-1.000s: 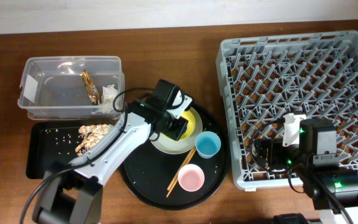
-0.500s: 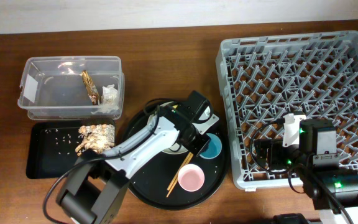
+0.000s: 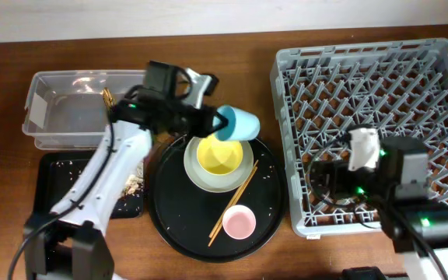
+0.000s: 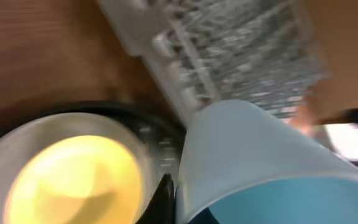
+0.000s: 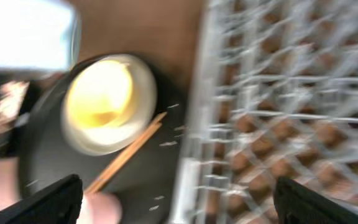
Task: Sort waste into correct bins and load items into the dishwasher rack
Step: 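Grasp the blue cup with the left gripper and lift it, then hand the blue cup from the left gripper to the right gripper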
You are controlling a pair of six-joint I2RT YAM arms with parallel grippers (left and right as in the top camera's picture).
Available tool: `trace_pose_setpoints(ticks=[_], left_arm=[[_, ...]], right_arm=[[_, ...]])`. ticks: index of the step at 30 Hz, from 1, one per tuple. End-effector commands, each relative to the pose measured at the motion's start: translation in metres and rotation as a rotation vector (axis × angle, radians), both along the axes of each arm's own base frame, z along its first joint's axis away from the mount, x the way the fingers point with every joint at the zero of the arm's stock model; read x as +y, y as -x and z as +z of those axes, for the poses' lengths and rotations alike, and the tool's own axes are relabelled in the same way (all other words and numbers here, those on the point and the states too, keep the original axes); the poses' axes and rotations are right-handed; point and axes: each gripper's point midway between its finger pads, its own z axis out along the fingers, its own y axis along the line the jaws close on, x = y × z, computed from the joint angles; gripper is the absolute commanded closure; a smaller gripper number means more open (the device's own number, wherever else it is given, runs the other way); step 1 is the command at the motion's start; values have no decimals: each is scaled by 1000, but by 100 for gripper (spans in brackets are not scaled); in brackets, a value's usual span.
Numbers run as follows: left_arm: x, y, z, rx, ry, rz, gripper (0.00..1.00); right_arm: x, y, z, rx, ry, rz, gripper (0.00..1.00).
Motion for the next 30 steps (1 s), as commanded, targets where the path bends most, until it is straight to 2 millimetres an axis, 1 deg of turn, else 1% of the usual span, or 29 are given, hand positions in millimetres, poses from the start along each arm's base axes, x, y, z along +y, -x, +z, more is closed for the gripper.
trace_pose_setpoints(ticks=[1,2,3,6,7,8,10,11,14,17,23,25,26,28,29,30], left_arm=[[-22,30,49,84,307,-178,100],[-23,33,54,86,332,-198,100],[-27,40,62,93,377,-239,100],[-34,46,65,104,392,-265,100],[-35,47,66,108,401,-269,100],[-37,50,72,106,431,-297,100],[-39,53,74,121,442,-307,100],[-39,54,75,122,446,-312,100],[-42,66,86,143,508,-374,100],[-45,77,95,164,558,-428,100],[-52,83,96,175,558,-449,100],[-53,83,96,175,556,-449,100],[-54,83,94,185,547,-443,100],[-57,80,88,182,510,-415,100],[-58,80,86,182,502,-409,100],[-58,80,87,180,503,-410,100]], right_arm=[[62,10,15,67,-324,292,1],[73,11,23,53,-392,372,1],[87,8,35,26,-490,469,1],[97,-6,47,-47,-564,569,1],[99,-9,51,-74,-577,595,1],[101,-13,57,-115,-591,633,1],[104,-17,67,-184,-611,698,1],[105,-18,70,-204,-613,715,1],[106,-21,75,-251,-604,739,1],[109,-13,90,-314,-635,829,1],[110,-7,95,-327,-655,867,0],[110,-7,95,-327,-655,867,2],[110,-7,95,-326,-655,867,5],[110,-7,94,-323,-657,865,11],[110,-7,94,-323,-657,865,18],[110,-7,94,-323,-657,865,21]])
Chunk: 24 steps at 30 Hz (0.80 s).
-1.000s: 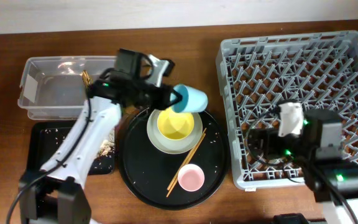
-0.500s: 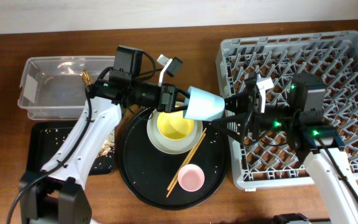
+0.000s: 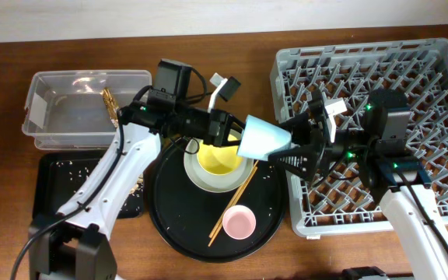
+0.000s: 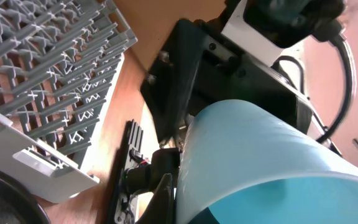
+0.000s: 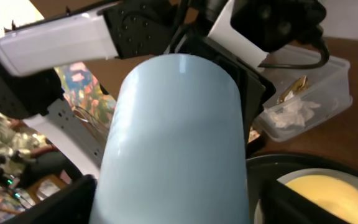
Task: Sort waste into correct bins and load items into the dishwasher rack
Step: 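Hand the blue cup from the left gripper to the right gripper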
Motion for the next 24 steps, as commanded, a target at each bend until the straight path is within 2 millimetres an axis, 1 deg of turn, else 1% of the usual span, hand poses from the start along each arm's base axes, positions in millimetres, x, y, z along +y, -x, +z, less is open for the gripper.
trace_pose_setpoints(ticks=[1,2,3,6,13,16,17,19,21,22,23,24], left_arm=[[-3,-1,2,-9,-14,10,100],[-3,-2,1,-15,-14,12,100],[-3,-3,2,-18,-15,15,100],[-4,-7,1,-16,-27,32,100],[-4,-7,1,-19,-26,32,100],[-4,-7,1,-18,-26,32,100],[-4,-7,1,-19,-25,32,100],[-4,-8,0,-21,-31,38,99],[-5,-13,-5,-32,-61,67,84],[-4,-18,-10,-39,-90,93,67],[-4,-23,-16,-54,-120,121,59],[-1,-31,-28,-74,-184,172,55]], right_arm=[[0,2,6,-17,-12,19,23],[0,2,6,-17,-12,19,26],[0,2,6,-17,-12,19,27],[0,2,5,-7,-13,19,27],[0,2,6,-11,-14,22,29],[0,2,6,-12,-14,22,36],[0,2,6,-12,-14,21,43],[0,2,6,-11,-14,21,43],[0,2,6,-11,-12,17,43],[0,1,5,-11,-10,14,43],[-1,-1,4,-11,-4,3,43],[-1,-4,2,-8,8,-19,43]])
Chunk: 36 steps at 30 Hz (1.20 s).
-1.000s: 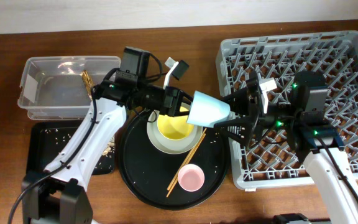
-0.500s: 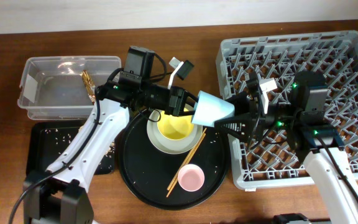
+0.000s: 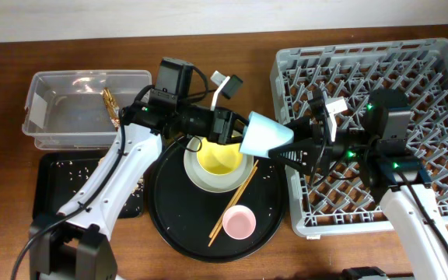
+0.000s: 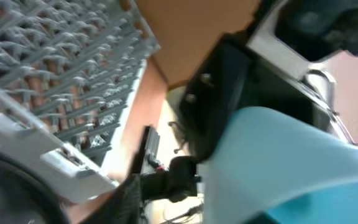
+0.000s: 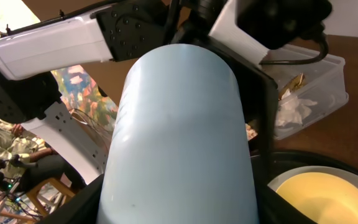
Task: Sort waste into correct bins and load items into the dishwasher rack
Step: 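Hand the blue cup from the left gripper to the right gripper, then place the blue cup upside down in the dish rack with the right gripper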
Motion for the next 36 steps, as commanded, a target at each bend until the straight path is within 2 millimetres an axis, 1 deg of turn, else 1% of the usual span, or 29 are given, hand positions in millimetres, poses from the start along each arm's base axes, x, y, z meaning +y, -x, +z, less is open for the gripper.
trace_pose_setpoints(ticks=[1,2,4,5,6,7,9,10,12,13,14,15,16,18,19,20,22,23,24,25,26,28,30,31,32,33,34,35,36], left_arm=[[10,-28,-34,-69,-206,170,53],[26,-40,-59,-93,-357,253,53],[59,-49,-82,-109,-529,340,50],[85,-54,-89,-116,-622,396,50],[102,-57,-90,-115,-674,441,50],[124,-60,-89,-115,-730,501,49],[171,-60,-82,-108,-838,622,49],[186,-59,-79,-99,-866,658,49],[223,-53,-74,-67,-934,749,49],[239,-49,-73,-50,-967,786,49],[251,-46,-72,-39,-997,814,49],[259,-44,-73,-32,-1022,831,49],[263,-42,-74,-22,-1040,836,49],[263,-39,-75,-14,-1046,831,48],[263,-39,-75,-13,-1047,830,48],[263,-39,-75,-13,-1047,831,48],[263,-39,-76,-12,-1047,830,48],[263,-39,-76,-13,-1047,830,48],[263,-39,-75,-13,-1046,830,48],[263,-39,-75,-12,-1043,829,48],[263,-39,-75,-12,-1043,830,48],[263,-39,-75,-13,-1043,830,48],[262,-39,-75,-12,-1042,829,48],[263,-39,-75,-12,-1043,830,48],[263,-39,-75,-12,-1043,829,48],[263,-39,-75,-12,-1043,830,48],[263,-39,-75,-13,-1043,830,48],[263,-39,-75,-13,-1043,830,48],[262,-39,-75,-13,-1042,829,44]], right_arm=[[-1,-7,-1,-14,24,-40,43],[-4,-17,-10,13,64,-107,44],[-13,-32,-29,70,146,-227,44],[-23,-42,-47,110,224,-322,46],[-27,-46,-53,129,254,-359,46],[-34,-48,-61,153,297,-409,48],[-50,-48,-67,181,406,-505,50],[-62,-46,-69,199,478,-560,50],[-91,-39,-68,240,659,-673,50],[-110,-32,-64,272,758,-746,51],[-123,-28,-59,297,811,-801,51],[-135,-22,-55,325,859,-856,50],[-149,-15,-50,354,918,-921,50],[-166,-5,-50,391,1000,-975,50],[-172,-1,-54,415,1027,-998,44],[-184,1,-61,470,1059,-1029,43],[-198,0,-71,552,1070,-1060,44],[-205,-1,-78,596,1076,-1070,44],[-209,-4,-85,643,1061,-1063,45],[-211,-8,-95,710,1027,-1041,45],[-218,-11,-108,779,1024,-1034,46],[-226,-15,-127,858,1046,-1016,46],[-228,-21,-152,933,1080,-966,45],[-228,-23,-157,947,1087,-957,43],[-228,-24,-161,958,1091,-949,39],[-229,-26,-165,966,1094,-944,28],[-229,-27,-168,972,1096,-941,8],[-229,-28,-168,972,1096,-940,1],[-229,-27,-168,972,1096,-940,1]])
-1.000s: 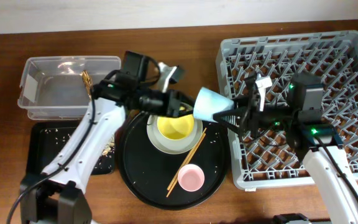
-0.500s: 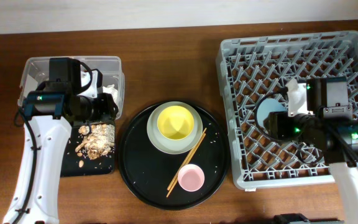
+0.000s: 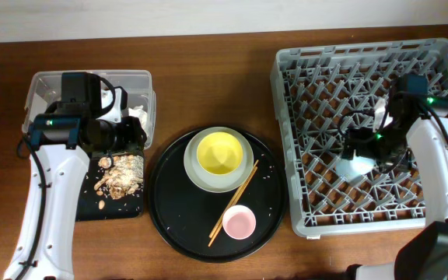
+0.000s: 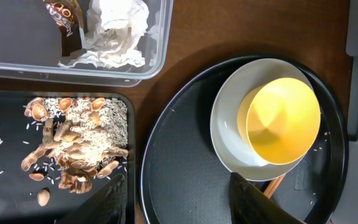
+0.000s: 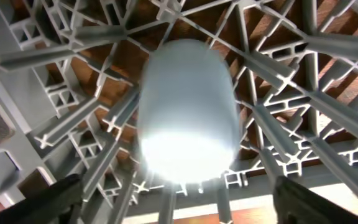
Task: Sort waste into correct bins and load items into the dishwasher rack
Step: 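Place the blue cup upside down in the dish rack with the right gripper, then grasp the pink cup with the left gripper and lift it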
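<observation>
A pale blue cup [image 3: 355,166] rests among the pegs of the grey dishwasher rack [image 3: 442,58], near its left middle. My right gripper [image 3: 362,149] hangs just over it, open. In the right wrist view the cup [image 5: 188,124] sits free ahead of the right gripper [image 5: 179,208], whose fingertips [image 5: 42,199] stand wide apart. My left gripper [image 3: 134,134] is open and empty over the left edge of the round black tray [image 3: 169,210]. In the left wrist view that left gripper [image 4: 182,208] hovers above the tray [image 4: 185,180].
The tray carries a yellow bowl [image 3: 218,152] nested in a white bowl [image 3: 197,175], wooden chopsticks [image 3: 233,204] and a small pink cup [image 3: 239,223]. At the left, a clear bin [image 3: 49,85] holds tissue and a wrapper. Below it, a black tray [image 3: 61,198] holds food scraps.
The blue cup was held in the air between both grippers by the rack's left edge. It now rests in the rack under my open right gripper. My left arm is back by the bins, open.
At first my left gripper held the blue cup over the bowls, with the right arm at the rack's front. Then the cup was held out with the right gripper's fingers round it. Now it lies in the rack and both grippers are empty.
</observation>
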You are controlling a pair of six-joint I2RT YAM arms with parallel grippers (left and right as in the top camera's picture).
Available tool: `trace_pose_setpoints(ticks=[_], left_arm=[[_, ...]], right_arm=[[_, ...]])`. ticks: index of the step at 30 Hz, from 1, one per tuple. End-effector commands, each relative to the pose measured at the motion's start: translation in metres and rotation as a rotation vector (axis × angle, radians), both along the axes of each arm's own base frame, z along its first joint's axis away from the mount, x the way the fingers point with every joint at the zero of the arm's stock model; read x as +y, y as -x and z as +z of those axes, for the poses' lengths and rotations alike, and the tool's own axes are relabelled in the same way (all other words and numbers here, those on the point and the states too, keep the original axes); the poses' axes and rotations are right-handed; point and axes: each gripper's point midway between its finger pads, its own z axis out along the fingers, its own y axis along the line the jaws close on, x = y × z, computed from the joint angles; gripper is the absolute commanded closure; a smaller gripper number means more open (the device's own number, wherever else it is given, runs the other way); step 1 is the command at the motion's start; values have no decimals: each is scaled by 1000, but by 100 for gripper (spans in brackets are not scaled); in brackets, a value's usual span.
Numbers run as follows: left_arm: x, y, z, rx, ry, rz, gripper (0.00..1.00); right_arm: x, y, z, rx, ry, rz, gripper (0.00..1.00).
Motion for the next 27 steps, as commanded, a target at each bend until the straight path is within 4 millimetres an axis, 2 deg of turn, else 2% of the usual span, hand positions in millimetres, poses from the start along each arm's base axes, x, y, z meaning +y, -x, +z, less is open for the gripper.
trace_pose_setpoints(ticks=[1,4,7,8,9,12,17,19,22,27], left_arm=[[0,1,4,-18,-8,-14,43],[-14,3,6,-16,45,-50,43],[-37,10,7,-3,75,-117,43],[-50,15,6,6,74,-160,44],[-72,26,3,28,68,-242,44],[-111,54,-13,89,56,-381,42],[-143,110,-66,232,32,-540,42],[-156,129,-85,262,41,-605,36],[-172,142,-100,254,73,-670,35],[-179,154,-128,242,68,-718,34]], right_arm=[[-1,-3,3,-9,-2,-9,1],[7,-1,10,-23,-41,-9,1],[19,-3,37,-121,-87,24,1],[33,-2,54,-193,-148,75,1],[39,1,68,-244,-165,87,1],[42,7,83,-302,-161,96,1],[64,8,85,-304,-234,184,1],[65,7,82,-291,-239,185,1],[65,8,80,-279,-242,182,1],[65,9,80,-274,-243,182,1]])
